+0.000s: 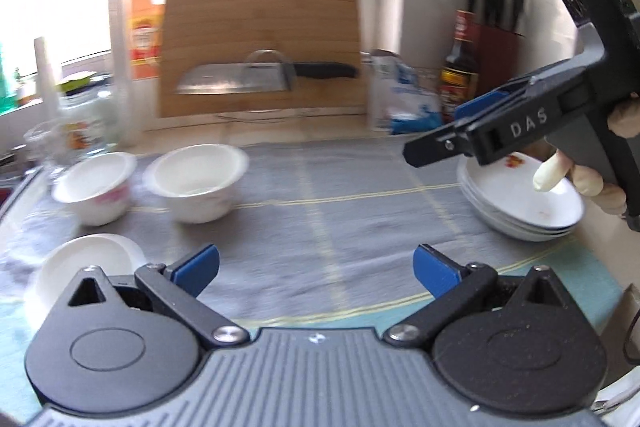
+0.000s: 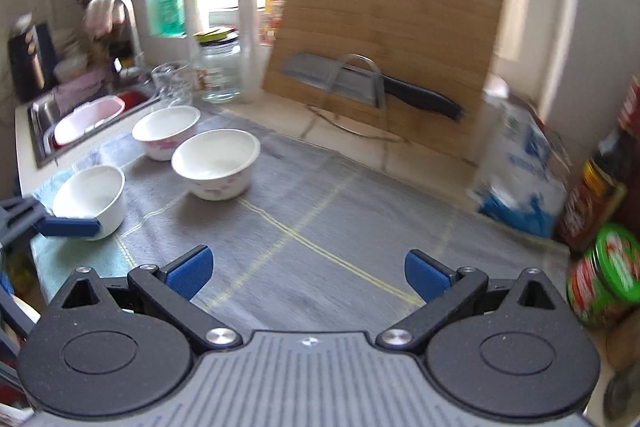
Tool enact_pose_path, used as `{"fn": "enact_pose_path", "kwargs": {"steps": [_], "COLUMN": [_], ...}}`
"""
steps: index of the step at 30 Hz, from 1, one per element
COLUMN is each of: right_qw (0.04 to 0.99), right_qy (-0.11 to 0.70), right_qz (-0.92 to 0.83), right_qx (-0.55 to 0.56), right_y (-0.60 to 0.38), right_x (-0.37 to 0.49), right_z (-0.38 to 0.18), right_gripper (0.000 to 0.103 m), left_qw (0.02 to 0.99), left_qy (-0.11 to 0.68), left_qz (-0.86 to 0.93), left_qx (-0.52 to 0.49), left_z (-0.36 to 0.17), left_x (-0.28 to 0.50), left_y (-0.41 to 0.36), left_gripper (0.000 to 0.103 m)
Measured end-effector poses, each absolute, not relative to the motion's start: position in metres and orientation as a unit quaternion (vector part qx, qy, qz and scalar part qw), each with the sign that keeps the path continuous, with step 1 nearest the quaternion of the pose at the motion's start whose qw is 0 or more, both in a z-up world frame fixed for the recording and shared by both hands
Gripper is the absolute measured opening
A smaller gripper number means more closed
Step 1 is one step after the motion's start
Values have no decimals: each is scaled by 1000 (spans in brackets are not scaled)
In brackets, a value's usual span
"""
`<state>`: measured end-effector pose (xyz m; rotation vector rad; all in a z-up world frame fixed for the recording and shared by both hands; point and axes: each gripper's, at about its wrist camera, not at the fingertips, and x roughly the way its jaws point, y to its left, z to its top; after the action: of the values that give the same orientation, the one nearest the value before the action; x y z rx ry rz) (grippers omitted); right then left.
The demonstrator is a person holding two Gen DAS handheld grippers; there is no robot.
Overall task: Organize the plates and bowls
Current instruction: 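Move the right tool over to the white bowls, then grasp the rim of a pink-flowered white bowl with the right tool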
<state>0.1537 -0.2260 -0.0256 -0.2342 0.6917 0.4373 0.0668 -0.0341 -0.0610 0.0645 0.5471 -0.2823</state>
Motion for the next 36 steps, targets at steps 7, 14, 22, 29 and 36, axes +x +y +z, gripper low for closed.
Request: {"fn": "enact_pose_path", "kwargs": {"steps": [7,14,22,29,36], "right_qw": [901,884,857,843,828], "right_qy": [334,351,387,400,421], "right_qz": [246,292,328,350,364], "right_qx": [-123,-98,-87,-80,-67], "right_y": [-155,-97,-45,-20,-6], "right_x": [153,163,175,186,199], "right_z": [-27,-37,-62,-73,-84], "right_gripper": [103,103,103,103,89], "left_qw": [958,954,952,949,947], "left_qy": [267,286,286,288,280], "left_qz": [-90,-72,-87,-117,-141], "left_qx": [49,45,60,60,71], "left_z": [-68,-89,-105,-112,-113], "left_x": [54,56,68,80,80], "left_y": [34,93,117,123,120], "left_gripper": [102,102,102,100,91]}}
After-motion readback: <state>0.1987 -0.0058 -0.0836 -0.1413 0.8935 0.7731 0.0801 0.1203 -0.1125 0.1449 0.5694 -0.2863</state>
